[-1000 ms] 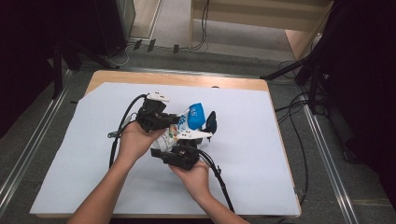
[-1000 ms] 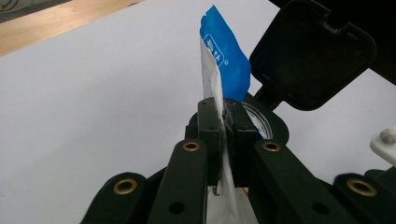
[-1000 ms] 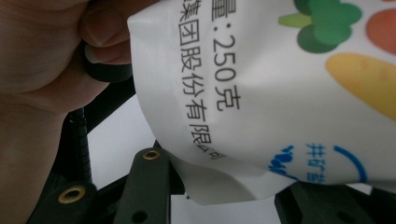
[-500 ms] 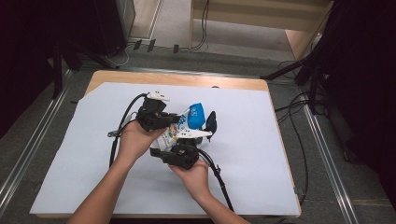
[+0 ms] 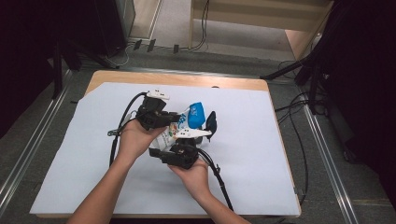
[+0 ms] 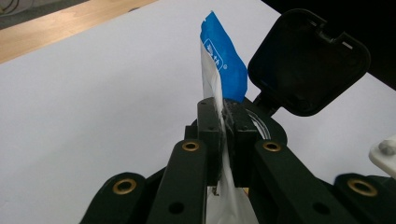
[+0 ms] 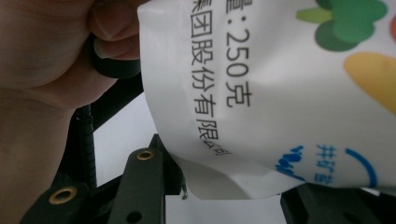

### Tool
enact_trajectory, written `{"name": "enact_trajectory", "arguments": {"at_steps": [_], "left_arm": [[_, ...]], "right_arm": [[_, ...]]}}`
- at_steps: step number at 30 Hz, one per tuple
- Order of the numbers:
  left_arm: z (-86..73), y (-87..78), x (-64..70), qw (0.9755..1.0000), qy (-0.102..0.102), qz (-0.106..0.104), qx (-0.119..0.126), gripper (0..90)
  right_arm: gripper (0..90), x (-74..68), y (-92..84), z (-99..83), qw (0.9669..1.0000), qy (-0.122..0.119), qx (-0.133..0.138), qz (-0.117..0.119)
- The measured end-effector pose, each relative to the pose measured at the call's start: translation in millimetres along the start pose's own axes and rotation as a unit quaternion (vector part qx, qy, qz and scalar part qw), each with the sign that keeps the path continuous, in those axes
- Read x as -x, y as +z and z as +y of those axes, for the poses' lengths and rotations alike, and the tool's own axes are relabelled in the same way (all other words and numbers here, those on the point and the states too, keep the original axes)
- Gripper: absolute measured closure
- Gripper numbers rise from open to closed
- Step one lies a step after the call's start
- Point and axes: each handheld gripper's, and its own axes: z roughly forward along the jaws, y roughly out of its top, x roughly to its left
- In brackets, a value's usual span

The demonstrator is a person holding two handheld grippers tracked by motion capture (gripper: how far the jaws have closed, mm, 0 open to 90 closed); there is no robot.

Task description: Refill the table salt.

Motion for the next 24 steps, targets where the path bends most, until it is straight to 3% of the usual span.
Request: {"name": "enact_trajectory", "arguments": {"at_steps": [9, 24], "left_arm": [[0.7, -1.1, -1.9, 1.0, 0.0, 0.003, 0.0, 87.8], [3.3, 2.1, -0.3, 0.9999, 0.007, 0.009, 0.004, 87.5]], "right_arm": [[64.9, -10.2, 4.1, -3.0, 0.9982, -0.052, -0.017, -0.027], [65.2, -8.3, 3.2, -0.7, 0.999, -0.038, -0.012, -0.022]]}}
